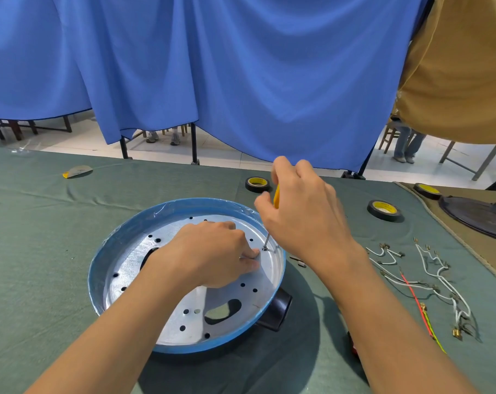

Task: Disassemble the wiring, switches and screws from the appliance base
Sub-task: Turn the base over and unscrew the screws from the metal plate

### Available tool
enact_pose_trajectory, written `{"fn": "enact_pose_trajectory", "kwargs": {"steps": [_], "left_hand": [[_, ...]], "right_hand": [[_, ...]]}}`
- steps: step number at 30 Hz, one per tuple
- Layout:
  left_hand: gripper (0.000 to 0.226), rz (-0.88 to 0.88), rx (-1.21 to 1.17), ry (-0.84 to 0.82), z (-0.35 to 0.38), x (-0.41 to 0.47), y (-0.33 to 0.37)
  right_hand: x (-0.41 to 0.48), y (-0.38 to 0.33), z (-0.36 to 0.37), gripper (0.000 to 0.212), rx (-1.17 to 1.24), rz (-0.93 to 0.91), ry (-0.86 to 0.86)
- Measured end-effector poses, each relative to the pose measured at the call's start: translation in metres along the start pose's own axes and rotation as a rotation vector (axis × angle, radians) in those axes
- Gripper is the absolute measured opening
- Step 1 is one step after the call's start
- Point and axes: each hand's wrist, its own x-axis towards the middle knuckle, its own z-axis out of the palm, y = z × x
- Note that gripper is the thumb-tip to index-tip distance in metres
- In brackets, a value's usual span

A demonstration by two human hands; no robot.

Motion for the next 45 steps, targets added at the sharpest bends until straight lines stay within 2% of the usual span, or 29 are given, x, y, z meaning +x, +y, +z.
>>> {"fn": "enact_pose_trajectory", "kwargs": {"steps": [2,3,6,9,13,16,18,22,26,28,31,34,36,40,43,45], "left_hand": [[0.043,-0.002,0.003,0.002,0.0,0.0,0.0],[0.043,-0.003,0.001,0.002,0.0,-0.001,0.0],[0.043,-0.006,-0.003,0.003,0.001,0.0,0.0],[0.043,-0.009,-0.003,0.014,0.002,0.001,-0.001],[0.044,-0.001,-0.007,0.013,0.003,0.002,-0.002],[0.044,-0.003,-0.008,0.007,0.004,0.003,-0.002],[0.044,0.0,-0.004,0.015,0.004,0.003,-0.002],[0.044,0.003,0.001,0.022,0.003,0.003,-0.002],[0.045,0.002,-0.007,0.009,0.003,0.003,-0.002],[0.046,0.002,-0.005,0.014,0.003,0.003,-0.002],[0.046,0.005,0.002,0.022,0.003,0.003,-0.002],[0.046,0.003,-0.001,0.016,0.003,0.003,-0.002],[0.045,0.005,0.0,0.015,0.003,0.003,-0.002],[0.045,0.001,0.01,0.041,0.003,0.002,-0.001],[0.045,-0.001,0.001,0.039,0.003,0.002,-0.002],[0.045,0.002,-0.003,0.039,0.003,0.002,-0.002]], "right_hand": [[-0.001,0.005,-0.003,0.029,-0.175,0.06,0.023],[0.0,0.008,-0.004,0.029,-0.182,0.066,0.019],[0.002,0.01,-0.006,0.016,-0.017,0.055,-0.051],[0.003,0.006,-0.009,0.018,0.028,0.056,-0.076],[0.003,0.009,-0.011,0.033,-0.028,0.082,-0.078],[0.005,0.012,-0.011,0.019,0.047,0.099,-0.129],[0.006,0.012,-0.011,0.017,0.07,0.119,-0.13],[0.008,0.016,-0.012,0.034,0.117,0.17,-0.107],[0.01,0.023,-0.014,0.013,0.173,0.165,-0.203],[0.01,0.023,-0.013,0.018,0.156,0.173,-0.206],[0.01,0.023,-0.014,0.036,0.118,0.174,-0.161],[0.012,0.026,-0.015,0.015,0.185,0.148,-0.205],[0.011,0.026,-0.014,0.013,0.195,0.138,-0.225],[0.01,0.024,-0.012,0.037,0.151,0.169,-0.116],[0.012,0.027,-0.013,0.015,0.201,0.141,-0.149],[0.012,0.027,-0.014,0.011,0.218,0.135,-0.185]]}}
